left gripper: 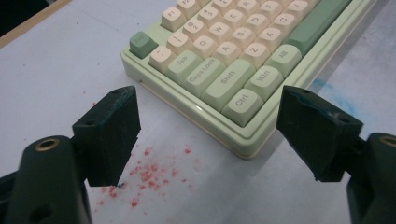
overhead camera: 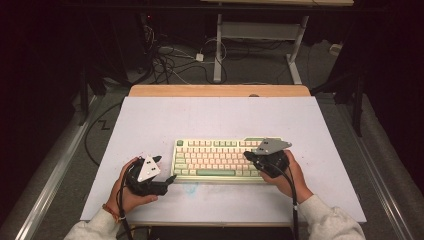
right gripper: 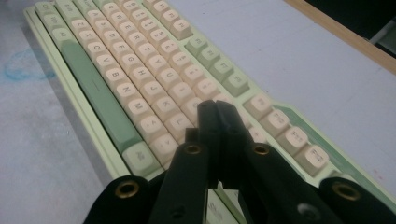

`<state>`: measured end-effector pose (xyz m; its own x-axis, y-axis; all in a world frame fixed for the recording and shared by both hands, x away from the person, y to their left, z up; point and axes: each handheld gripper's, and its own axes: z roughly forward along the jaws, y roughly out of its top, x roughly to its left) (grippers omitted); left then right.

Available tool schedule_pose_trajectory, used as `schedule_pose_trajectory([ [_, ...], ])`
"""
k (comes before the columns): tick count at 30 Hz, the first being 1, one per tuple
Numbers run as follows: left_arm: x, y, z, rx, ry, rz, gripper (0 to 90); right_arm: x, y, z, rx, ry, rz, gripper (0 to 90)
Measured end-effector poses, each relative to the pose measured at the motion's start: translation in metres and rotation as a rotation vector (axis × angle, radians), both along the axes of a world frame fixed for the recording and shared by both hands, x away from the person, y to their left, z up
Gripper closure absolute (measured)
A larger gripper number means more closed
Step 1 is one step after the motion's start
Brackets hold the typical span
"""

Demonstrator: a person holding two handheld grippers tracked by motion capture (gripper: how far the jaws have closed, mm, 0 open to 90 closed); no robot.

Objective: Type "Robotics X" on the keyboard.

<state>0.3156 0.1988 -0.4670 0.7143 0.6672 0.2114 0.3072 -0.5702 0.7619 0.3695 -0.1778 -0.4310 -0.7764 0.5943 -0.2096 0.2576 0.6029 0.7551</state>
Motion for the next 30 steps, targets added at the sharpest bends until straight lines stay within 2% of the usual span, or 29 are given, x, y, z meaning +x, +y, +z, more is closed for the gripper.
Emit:
schedule_pose_trajectory([
  [5,-0.006,0.002,-0.001,0.0,0.003,0.004,20.2,0.012,0.02,-0.007,-0.027,0.019,0.023,90.0],
  [9,-0.006,0.001,-0.003,0.038,0.007,0.004,20.5,0.02,0.03,-0.013,-0.053,0.034,0.023,90.0],
  [16,-0.006,0.0,-0.005,0.032,0.022,-0.013,21.5,0.026,0.035,-0.018,-0.073,0.041,0.024,90.0],
  [20,-0.005,0.0,-0.006,0.048,0.029,-0.014,21.5,0.029,0.037,-0.021,-0.07,0.043,0.016,90.0],
  [25,-0.005,-0.001,-0.007,0.054,0.035,-0.021,21.5,0.033,0.039,-0.025,-0.098,0.06,0.012,90.0],
  [29,-0.005,-0.001,-0.007,0.044,0.046,-0.02,21.6,0.03,0.037,-0.022,-0.073,0.047,0.012,90.0],
  [30,-0.005,-0.001,-0.007,0.056,0.034,-0.022,21.6,0.028,0.037,-0.02,-0.061,0.042,0.005,89.8],
])
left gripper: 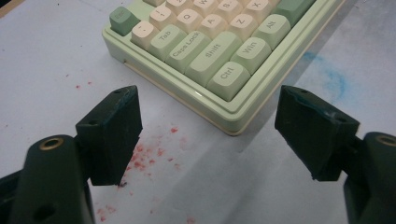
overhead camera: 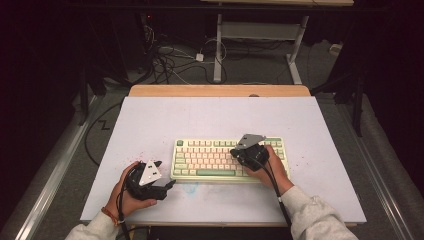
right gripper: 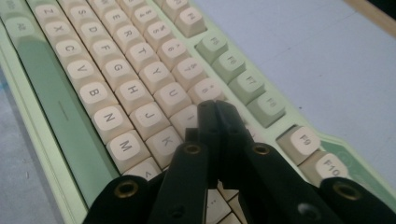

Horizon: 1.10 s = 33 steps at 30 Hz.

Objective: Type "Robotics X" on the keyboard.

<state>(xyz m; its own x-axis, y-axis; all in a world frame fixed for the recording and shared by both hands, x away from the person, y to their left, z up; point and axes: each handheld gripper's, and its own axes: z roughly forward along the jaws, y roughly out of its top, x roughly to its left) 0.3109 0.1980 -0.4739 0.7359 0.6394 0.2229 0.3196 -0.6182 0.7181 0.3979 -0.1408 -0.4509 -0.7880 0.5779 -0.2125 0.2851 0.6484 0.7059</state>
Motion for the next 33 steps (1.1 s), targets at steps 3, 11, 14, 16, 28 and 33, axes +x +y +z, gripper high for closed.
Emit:
schedule_pose_trajectory([
  [3,0.0,0.0,0.0,0.012,0.0,0.004,21.7,-0.002,-0.004,0.004,0.029,-0.01,-0.001,86.4],
  [11,0.001,0.0,0.0,0.016,0.0,0.004,21.9,-0.012,-0.017,0.019,0.112,-0.072,-0.013,70.9],
  [14,0.001,0.001,0.0,0.01,0.001,0.006,21.9,-0.016,-0.022,0.024,0.143,-0.092,-0.014,63.5],
  [16,0.001,0.001,0.0,0.01,0.001,0.006,21.8,-0.018,-0.025,0.027,0.156,-0.109,-0.015,59.3],
  [28,0.001,0.002,0.001,0.001,-0.003,0.016,21.6,-0.033,-0.045,0.033,0.197,-0.195,-0.083,28.3],
  [33,0.001,0.002,0.002,-0.006,-0.011,0.025,21.7,-0.042,-0.057,0.035,0.211,-0.227,-0.112,24.9],
])
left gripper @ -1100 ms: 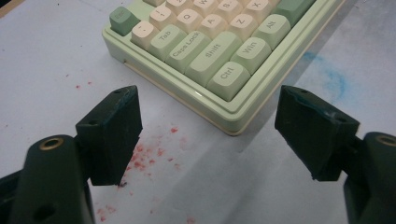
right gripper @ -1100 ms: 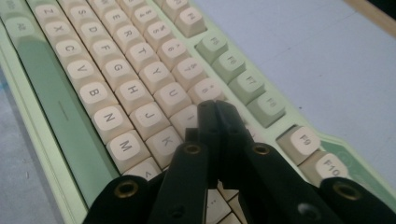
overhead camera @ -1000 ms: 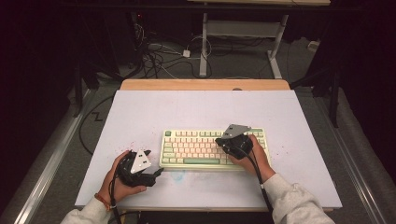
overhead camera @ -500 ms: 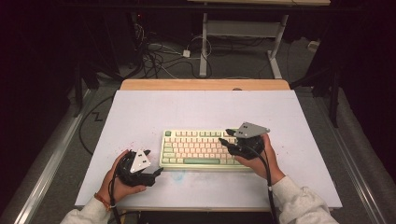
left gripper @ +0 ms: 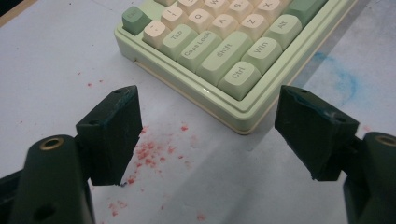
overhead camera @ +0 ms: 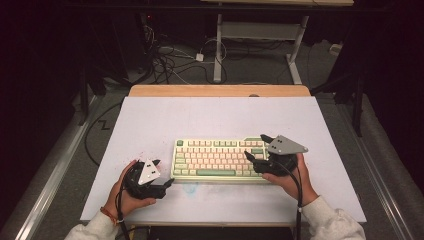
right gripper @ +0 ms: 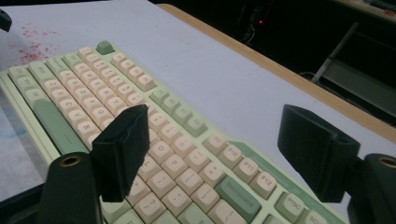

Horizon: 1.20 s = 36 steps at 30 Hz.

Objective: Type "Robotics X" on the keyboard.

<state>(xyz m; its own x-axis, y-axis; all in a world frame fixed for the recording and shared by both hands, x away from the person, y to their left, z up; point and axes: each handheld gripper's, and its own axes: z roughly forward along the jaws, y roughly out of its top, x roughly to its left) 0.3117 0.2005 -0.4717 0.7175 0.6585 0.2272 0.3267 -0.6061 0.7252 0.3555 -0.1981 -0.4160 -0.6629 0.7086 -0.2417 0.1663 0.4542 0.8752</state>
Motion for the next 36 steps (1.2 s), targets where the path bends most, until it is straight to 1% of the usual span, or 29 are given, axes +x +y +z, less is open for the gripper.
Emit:
schedule_pose_trajectory([
  [2,0.0,0.0,0.0,-0.001,-0.001,0.001,21.7,-0.002,-0.003,0.0,0.0,-0.001,-0.006,24.8],
  [5,0.0,0.001,0.001,-0.007,-0.007,0.005,21.7,-0.008,-0.013,0.0,0.01,-0.008,-0.022,24.2],
  [15,-0.001,0.0,0.003,-0.013,-0.016,0.01,22.3,-0.024,-0.033,-0.005,0.001,-0.033,-0.051,24.8],
  [17,-0.001,0.001,0.003,-0.015,-0.016,0.01,22.8,-0.027,-0.038,-0.006,-0.006,-0.034,-0.059,24.8],
  [19,-0.001,0.0,0.004,-0.019,-0.022,0.012,23.5,-0.029,-0.042,-0.008,0.0,-0.029,-0.069,24.8],
  [20,-0.001,0.0,0.004,-0.019,-0.022,0.012,23.6,-0.03,-0.045,-0.009,0.0,-0.027,-0.073,24.7],
  [21,-0.002,0.0,0.004,-0.028,-0.013,0.014,23.7,-0.032,-0.047,-0.011,0.005,-0.029,-0.074,24.8],
  [24,-0.002,0.001,0.006,-0.028,-0.017,0.013,24.6,-0.036,-0.052,-0.015,0.002,-0.029,-0.087,24.8],
  [29,-0.003,0.002,0.008,-0.04,-0.02,0.012,25.9,-0.043,-0.059,-0.022,-0.002,-0.037,-0.095,24.8],
  [30,-0.003,0.001,0.009,-0.041,-0.023,0.013,25.9,-0.044,-0.06,-0.023,-0.002,-0.032,-0.099,24.7],
  [31,-0.003,0.002,0.011,-0.051,-0.024,0.011,26.5,-0.045,-0.06,-0.025,-0.002,-0.028,-0.099,24.7],
  [32,-0.003,0.002,0.011,-0.051,-0.024,0.011,27.5,-0.045,-0.06,-0.025,-0.002,-0.028,-0.099,24.7],
  [33,-0.003,0.002,0.012,-0.057,-0.022,0.008,28.4,-0.047,-0.061,-0.029,-0.009,-0.022,-0.105,24.8],
  [35,-0.003,0.002,0.013,-0.062,-0.022,0.009,31.0,-0.048,-0.061,-0.032,-0.018,-0.015,-0.101,24.8],
  [36,-0.001,0.003,0.015,-0.065,-0.025,-0.002,33.4,-0.049,-0.06,-0.033,-0.027,-0.013,-0.1,24.8],
])
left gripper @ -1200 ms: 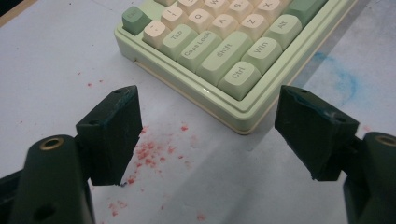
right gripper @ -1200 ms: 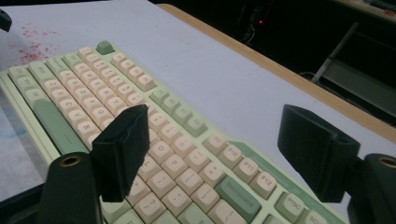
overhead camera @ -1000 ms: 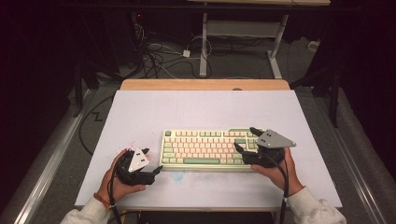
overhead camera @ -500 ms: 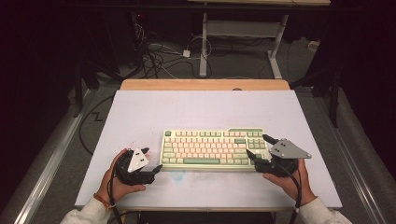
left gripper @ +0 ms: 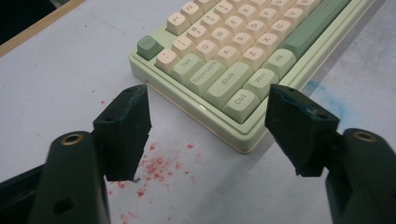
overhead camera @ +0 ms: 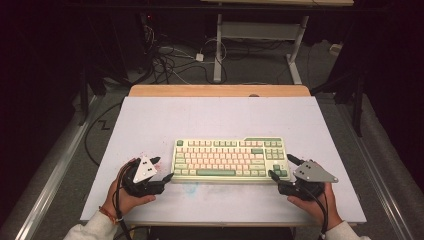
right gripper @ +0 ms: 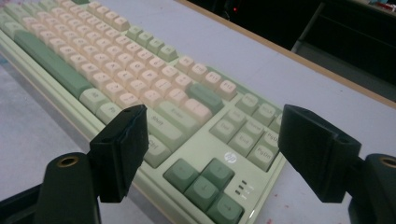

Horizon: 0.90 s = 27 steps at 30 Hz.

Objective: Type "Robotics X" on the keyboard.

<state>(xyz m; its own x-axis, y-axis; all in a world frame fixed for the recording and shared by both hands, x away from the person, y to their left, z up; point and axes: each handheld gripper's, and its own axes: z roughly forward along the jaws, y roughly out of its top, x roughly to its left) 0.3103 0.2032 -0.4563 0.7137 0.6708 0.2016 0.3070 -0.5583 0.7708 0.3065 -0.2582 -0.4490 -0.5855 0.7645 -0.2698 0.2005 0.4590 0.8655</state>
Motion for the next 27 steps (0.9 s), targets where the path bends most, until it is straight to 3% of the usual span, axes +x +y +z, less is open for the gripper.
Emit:
schedule_pose_trajectory([
  [4,0.001,0.0,0.003,-0.003,0.009,-0.012,44.8,-0.004,0.002,-0.003,-0.016,0.011,0.013,24.7],
  [5,0.002,0.0,0.004,-0.017,0.035,-0.014,47.2,-0.005,0.002,-0.003,-0.019,0.009,0.015,24.8],
  [9,0.003,0.002,0.007,-0.03,0.05,-0.033,69.3,-0.008,0.002,-0.003,-0.017,0.015,0.02,24.8],
  [11,0.005,0.002,0.009,-0.045,0.062,-0.041,73.4,-0.009,0.002,-0.003,-0.019,0.015,0.022,24.8],
  [12,0.005,0.002,0.01,-0.038,0.066,-0.047,80.9,-0.01,0.001,-0.003,-0.02,0.022,0.026,24.8],
  [14,0.007,-0.001,0.013,-0.029,0.062,-0.056,86.4,-0.011,0.001,-0.003,-0.022,0.026,0.028,24.8],
  [21,0.018,-0.015,0.026,-0.02,0.062,-0.075,88.0,-0.011,0.005,-0.005,-0.035,0.036,0.036,24.8],
  [27,0.03,-0.036,0.035,-0.018,0.066,-0.127,88.0,-0.01,0.007,-0.007,-0.047,0.04,0.041,24.8],
])
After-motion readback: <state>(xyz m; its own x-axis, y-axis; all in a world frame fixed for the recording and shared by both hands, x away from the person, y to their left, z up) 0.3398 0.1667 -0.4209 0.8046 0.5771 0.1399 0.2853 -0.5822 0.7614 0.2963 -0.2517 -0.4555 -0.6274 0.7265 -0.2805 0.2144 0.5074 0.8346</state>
